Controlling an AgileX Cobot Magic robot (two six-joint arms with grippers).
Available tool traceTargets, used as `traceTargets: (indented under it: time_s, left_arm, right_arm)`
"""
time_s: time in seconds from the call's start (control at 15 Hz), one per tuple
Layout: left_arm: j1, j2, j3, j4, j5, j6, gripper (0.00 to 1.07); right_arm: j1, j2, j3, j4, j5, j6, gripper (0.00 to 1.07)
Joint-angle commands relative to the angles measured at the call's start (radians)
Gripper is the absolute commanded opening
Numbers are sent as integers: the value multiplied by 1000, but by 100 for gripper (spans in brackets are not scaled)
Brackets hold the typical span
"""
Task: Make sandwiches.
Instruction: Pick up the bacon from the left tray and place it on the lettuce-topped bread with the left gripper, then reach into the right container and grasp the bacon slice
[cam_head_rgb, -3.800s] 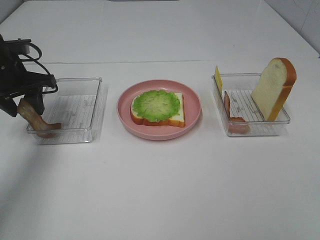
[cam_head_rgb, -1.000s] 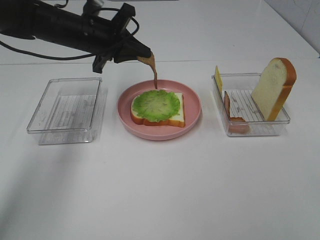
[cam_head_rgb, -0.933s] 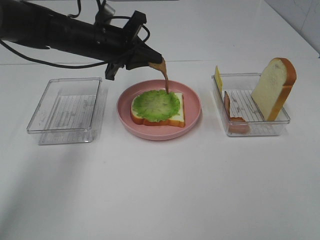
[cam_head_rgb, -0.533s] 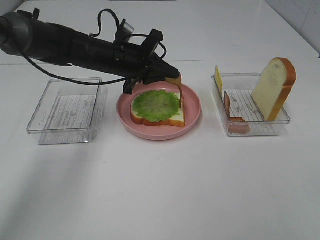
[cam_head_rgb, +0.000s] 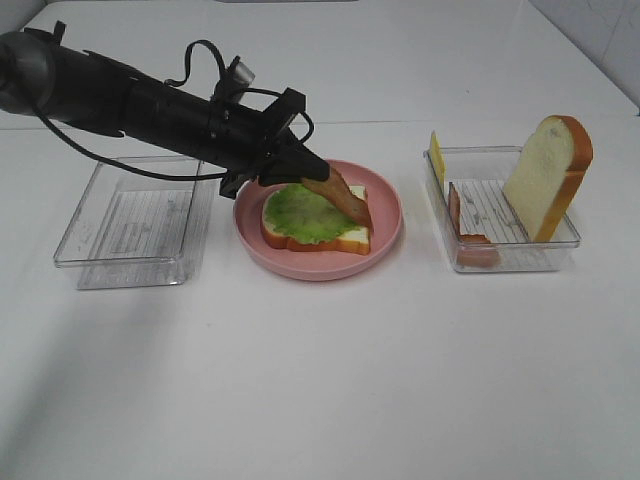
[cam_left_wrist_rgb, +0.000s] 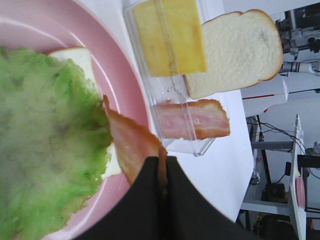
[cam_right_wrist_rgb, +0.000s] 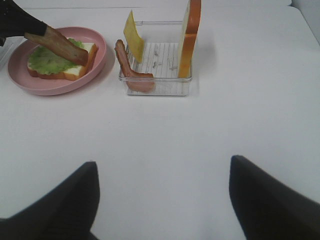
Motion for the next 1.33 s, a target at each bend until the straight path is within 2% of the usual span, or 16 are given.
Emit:
traceTargets:
  time_s: [0.07,0.27,0.4,0.53,0.73,0.8,0.87,1.0,1.2,1.33]
  left_arm:
    - [11,-1,-5,35,-17,-24,0]
    - [43,-2,-5,61,-46,-75,0]
    - [56,-2,-5,74,-42,-82,3]
    - [56,-2,-5,128,-41,-113,21]
    - [56,-6,-5,159,-52,-121,61]
    - [56,-13,-5,161,-62,-117,71]
    - [56,-23,-6,162,-71,-117,76]
    - [56,-49,-17,199,-80,-117,80]
    - [56,-99,-37,345,-111,-137,80]
    - [56,-157,-37,496,-163,-237,80]
  right_arm:
    - [-7,-16,3,1,-12,-12,70]
    - [-7,-16,3,2,-12,-12,70]
    - [-7,-16,3,2,-12,-12,70]
    - [-7,-16,3,2,-12,-12,70]
    - [-7,-16,3,2,-12,-12,70]
    - [-7,-16,3,2,-12,-12,70]
    - [-7,-16,3,2,-12,-12,70]
    - [-7,-16,3,2,-12,-12,70]
    - [-7,-16,3,2,-12,-12,70]
    - [-7,-16,3,2,-12,-12,70]
